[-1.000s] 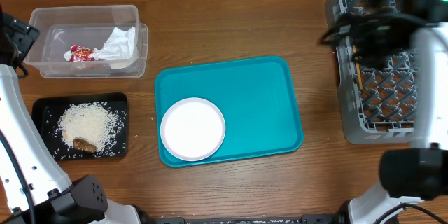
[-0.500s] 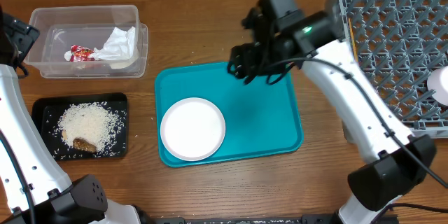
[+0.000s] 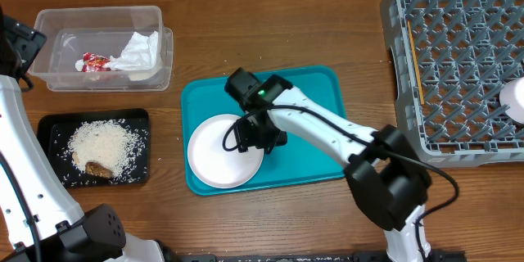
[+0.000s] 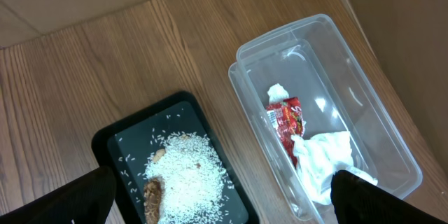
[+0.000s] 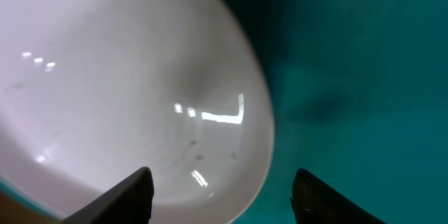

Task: Sort waste into correct bins and load items into the dishwasher
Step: 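Grasp the white plate's rim with the right gripper, then lift the white plate and carry it to the rack's back corner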

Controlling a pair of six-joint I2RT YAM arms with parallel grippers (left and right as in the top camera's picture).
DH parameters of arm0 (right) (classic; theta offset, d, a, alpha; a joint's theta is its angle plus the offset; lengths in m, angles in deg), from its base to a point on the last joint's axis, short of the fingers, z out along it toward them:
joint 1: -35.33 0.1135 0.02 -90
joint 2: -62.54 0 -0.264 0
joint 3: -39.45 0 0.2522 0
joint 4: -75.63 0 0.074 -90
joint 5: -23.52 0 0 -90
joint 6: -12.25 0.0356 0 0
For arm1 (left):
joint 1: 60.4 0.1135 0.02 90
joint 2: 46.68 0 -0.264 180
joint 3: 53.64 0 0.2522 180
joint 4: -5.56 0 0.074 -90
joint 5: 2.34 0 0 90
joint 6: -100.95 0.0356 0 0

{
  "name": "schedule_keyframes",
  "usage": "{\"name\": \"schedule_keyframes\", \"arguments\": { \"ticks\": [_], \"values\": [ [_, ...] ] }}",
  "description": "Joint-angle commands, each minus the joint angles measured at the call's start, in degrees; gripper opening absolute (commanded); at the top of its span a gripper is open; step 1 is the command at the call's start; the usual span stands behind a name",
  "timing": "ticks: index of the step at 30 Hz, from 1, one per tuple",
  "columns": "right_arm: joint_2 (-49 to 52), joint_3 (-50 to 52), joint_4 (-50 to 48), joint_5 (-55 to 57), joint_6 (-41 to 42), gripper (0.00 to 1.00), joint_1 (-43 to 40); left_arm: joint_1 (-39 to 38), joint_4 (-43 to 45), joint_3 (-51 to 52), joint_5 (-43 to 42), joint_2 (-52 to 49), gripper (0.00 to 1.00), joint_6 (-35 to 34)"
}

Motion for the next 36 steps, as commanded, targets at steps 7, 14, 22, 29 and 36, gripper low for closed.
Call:
{"name": "schedule_keyframes", "arguments": {
  "ticks": [7,14,22,29,36],
  "values": [
    [3.28,1.01,-2.10,6.86,5.88,0.58,0.35,-0.13,0.02,-0.24,0.59,-0.46,1.00,-1.01],
    [3.28,2.25,-3.65,6.84,7.67,0.33,0.42,-0.11,0.02,-0.24,0.59,-0.46,1.00,-1.01],
    [1.79,-6.51,5.84,11.15,6.56,0.04,-3.98,-0.11,0.02,-0.24,0.59,-0.46,1.00,-1.01],
    [-0.39,-25.46,22.23,27.47,3.61,0.04,-13.92,-0.13,0.02,-0.24,0.59,-0.46,1.00,-1.01],
    [-0.59,-46.10,28.79,38.25,0.42,0.04,-30.88,-0.11,0.02,-0.24,0.59,-0.46,1.00,-1.01]
  ]
}}
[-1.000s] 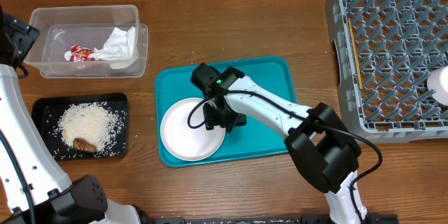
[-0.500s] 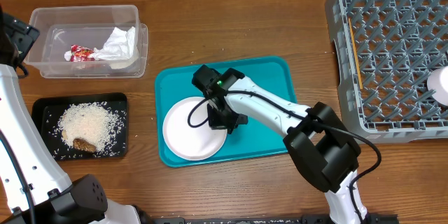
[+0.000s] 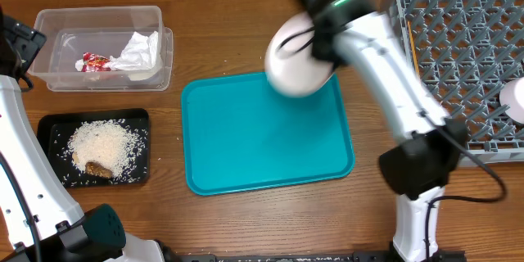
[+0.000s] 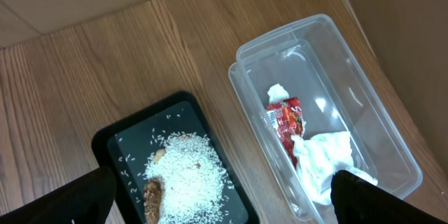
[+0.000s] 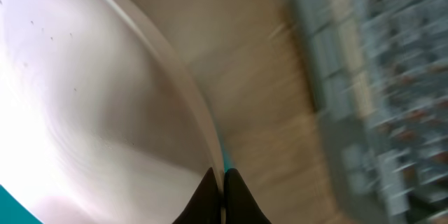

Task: Sort waste into correct bins and load items into the dishwasher
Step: 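Lift the white plate and carry it to the rack's back corner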

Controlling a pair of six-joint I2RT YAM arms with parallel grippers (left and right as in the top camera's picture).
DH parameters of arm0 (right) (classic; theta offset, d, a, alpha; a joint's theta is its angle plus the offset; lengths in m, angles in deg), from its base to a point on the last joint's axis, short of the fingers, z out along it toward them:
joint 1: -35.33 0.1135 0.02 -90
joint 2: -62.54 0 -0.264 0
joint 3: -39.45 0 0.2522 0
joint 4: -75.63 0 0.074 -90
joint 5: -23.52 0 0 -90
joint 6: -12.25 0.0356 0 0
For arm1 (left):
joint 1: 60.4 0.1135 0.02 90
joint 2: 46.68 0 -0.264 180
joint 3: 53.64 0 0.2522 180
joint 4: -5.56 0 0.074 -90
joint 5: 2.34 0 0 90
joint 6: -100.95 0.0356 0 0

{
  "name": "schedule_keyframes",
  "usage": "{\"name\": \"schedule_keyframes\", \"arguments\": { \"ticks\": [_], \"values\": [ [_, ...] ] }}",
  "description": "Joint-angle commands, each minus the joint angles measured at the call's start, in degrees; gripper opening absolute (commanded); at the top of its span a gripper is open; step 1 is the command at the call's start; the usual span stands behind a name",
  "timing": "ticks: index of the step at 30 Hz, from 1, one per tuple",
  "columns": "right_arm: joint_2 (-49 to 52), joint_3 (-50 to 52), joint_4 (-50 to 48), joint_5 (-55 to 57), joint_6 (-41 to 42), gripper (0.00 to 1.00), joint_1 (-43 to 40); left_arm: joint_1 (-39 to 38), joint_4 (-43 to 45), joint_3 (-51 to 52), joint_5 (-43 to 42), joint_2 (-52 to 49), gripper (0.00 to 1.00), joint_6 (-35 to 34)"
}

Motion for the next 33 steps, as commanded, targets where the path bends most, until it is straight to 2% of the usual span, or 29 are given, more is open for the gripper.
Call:
{"name": "schedule_keyframes", "arguments": {
  "ticks": [1,6,12,18,25,33],
  "values": [
    [-2.95,-8.20,-0.87,7.28,-3.56,0.04,-9.22,-0.11,0.02,-0.24,0.59,-0.46,1.00,-1.01],
    [-2.84,-9.60,-9.42,7.30,-9.53,0.04,-20.65,-0.13,0.02,-0.24,0.59,-0.46,1.00,-1.01],
    [-2.05,-9.57,-15.23,10.08,-12.96,0.04,-27.47,-0.13,0.02,-0.24,0.59,-0.46,1.00,-1.01],
    [-0.59,-8.09,-18.69,11.23,-15.80,0.04,-27.87,-0.13,0.02,-0.24,0.59,-0.46,1.00,-1.01],
    [2.75,-1.66,-24.00,18.78,-15.96,0.04,-27.52,-0.13,0.02,-0.24,0.59,-0.46,1.00,-1.01],
    [5.05,2.84,-26.73,18.14,-17.70,0.04,-26.71,-0.13,0.02,-0.24,0.59,-0.46,1.00,-1.01]
  ]
}}
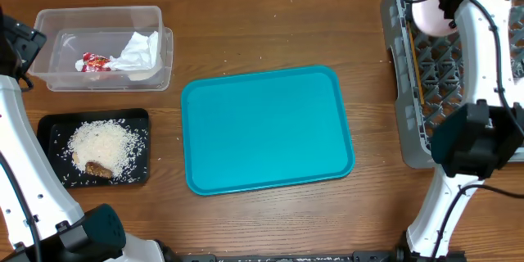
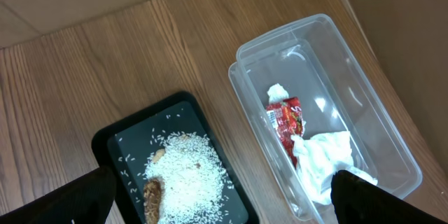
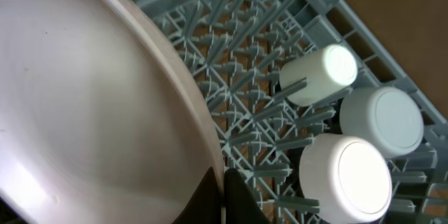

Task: Sort waste into correct bins and load items into the dishwasher
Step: 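Lift the white plate and carry it to the rack's back corner, then set the plate upright in the rack slots and open the right gripper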

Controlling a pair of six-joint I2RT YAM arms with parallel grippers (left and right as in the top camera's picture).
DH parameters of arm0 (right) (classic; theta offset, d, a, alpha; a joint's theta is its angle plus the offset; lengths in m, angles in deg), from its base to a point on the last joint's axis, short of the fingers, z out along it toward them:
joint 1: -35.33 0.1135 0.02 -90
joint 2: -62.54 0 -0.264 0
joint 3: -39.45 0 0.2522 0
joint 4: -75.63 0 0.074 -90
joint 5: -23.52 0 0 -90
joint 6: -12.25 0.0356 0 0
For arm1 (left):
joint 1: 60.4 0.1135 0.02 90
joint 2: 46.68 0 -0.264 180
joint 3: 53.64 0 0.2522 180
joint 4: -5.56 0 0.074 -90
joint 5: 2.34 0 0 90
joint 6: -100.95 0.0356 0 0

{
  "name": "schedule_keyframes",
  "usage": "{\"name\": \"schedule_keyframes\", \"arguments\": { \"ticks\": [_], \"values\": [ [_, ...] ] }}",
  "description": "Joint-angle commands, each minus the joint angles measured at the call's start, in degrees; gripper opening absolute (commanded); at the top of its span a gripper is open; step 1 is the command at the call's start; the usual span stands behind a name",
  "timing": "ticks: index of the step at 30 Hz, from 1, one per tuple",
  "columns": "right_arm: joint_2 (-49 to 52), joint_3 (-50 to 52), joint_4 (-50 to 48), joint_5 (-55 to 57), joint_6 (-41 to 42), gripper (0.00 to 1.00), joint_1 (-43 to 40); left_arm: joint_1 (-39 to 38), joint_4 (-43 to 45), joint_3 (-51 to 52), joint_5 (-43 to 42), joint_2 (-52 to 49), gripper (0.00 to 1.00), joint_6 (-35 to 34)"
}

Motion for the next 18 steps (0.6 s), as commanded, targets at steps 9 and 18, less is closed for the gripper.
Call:
{"name": "schedule_keyframes", "arguments": {
  "ticks": [9,18],
  "values": [
    [0.59,3.69,-2.73,2.75,-0.46,0.04,3.48,-0.13,0.04,-0.24,0.59,-0.46,1.00,-1.01],
    [-4.07,-3.80,4.98,1.38,5.38,0.32,5.62,-0.11,0.04,-0.24,0.59,-0.46,1.00,-1.01]
  ]
}}
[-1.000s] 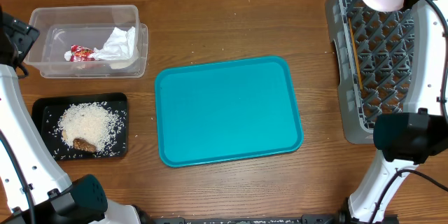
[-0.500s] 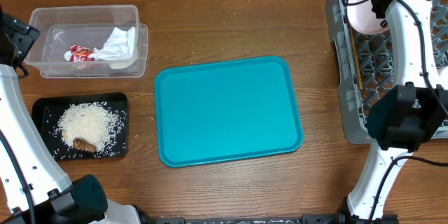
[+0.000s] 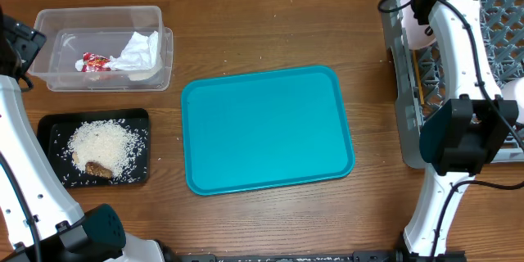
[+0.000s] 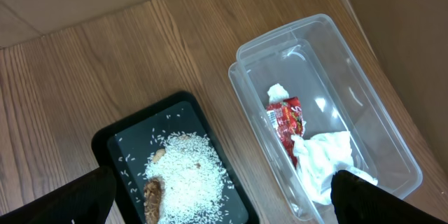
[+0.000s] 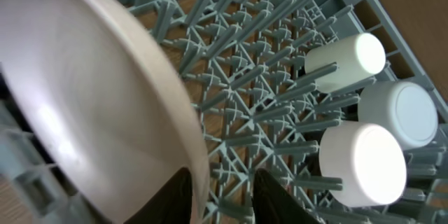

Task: Sort waste into correct bins and load items into the dishwasher
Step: 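Set the plate upright in the rack slots and open the right gripper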

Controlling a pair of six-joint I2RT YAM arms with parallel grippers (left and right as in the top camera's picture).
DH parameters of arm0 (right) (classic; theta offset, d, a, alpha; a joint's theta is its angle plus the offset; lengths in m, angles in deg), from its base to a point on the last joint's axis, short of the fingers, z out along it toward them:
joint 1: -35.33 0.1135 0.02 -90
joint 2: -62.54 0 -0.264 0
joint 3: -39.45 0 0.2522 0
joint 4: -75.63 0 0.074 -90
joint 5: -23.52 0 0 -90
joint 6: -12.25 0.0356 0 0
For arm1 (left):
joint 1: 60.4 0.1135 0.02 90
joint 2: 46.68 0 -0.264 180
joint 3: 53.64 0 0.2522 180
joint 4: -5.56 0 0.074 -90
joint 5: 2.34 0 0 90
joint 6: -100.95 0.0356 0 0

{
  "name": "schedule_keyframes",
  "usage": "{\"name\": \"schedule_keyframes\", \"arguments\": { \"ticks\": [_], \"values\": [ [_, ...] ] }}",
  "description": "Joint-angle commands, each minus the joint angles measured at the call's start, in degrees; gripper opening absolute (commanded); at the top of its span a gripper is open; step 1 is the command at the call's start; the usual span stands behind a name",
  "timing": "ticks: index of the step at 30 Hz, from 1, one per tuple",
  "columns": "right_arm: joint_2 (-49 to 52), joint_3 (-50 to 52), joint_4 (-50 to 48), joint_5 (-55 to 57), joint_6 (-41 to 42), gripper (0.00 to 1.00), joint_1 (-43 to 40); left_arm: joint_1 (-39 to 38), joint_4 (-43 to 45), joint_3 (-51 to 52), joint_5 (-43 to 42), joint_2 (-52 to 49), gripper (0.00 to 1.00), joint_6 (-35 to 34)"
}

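Observation:
A white plate point(image 5: 84, 112) stands on edge among the tines at the near-left end of the grey dishwasher rack point(image 5: 280, 112); in the overhead view only a sliver of the plate point(image 3: 412, 33) shows beside the arm. My right gripper point(image 5: 225, 196) is open, its fingers point(image 5: 276, 199) spread either side of the plate's rim. The right gripper hangs over the rack's left edge. My left gripper point(image 4: 224, 196) is open and empty, high above the waste bins.
Three white cups point(image 5: 364, 164) lie in the rack. The teal tray point(image 3: 266, 127) sits mid-table with nothing on it. A clear bin point(image 3: 49, 74) holds a red wrapper and a tissue. A black tray point(image 3: 53, 127) holds rice and a brown scrap.
The right gripper was shut on the plate's rim above the rack. Now its jaws are apart and the plate sits lower, between the tines. The left arm has not moved.
The right gripper was open at the plate's rim on the teal tray. Then it was shut on the plate, held up beyond the tray's far right corner. Then it held the plate over the rack, and now the plate stands in the rack.

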Motion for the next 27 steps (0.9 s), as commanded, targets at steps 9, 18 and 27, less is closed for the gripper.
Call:
{"name": "schedule_keyframes", "arguments": {
  "ticks": [9,18,27],
  "values": [
    [-19.08,-9.60,15.67,-23.54,7.30,0.62,0.59,-0.13,0.04,-0.24,0.59,-0.46,1.00,-1.01],
    [-20.11,-6.36,11.58,-17.97,7.34,0.15,-6.73,-0.11,0.04,-0.24,0.61,-0.46,1.00,-1.01],
    [-9.31,-0.90,-3.80,-40.19,8.63,0.04,-18.49,-0.13,0.04,-0.24,0.59,-0.46,1.00,-1.01]
  ]
}}
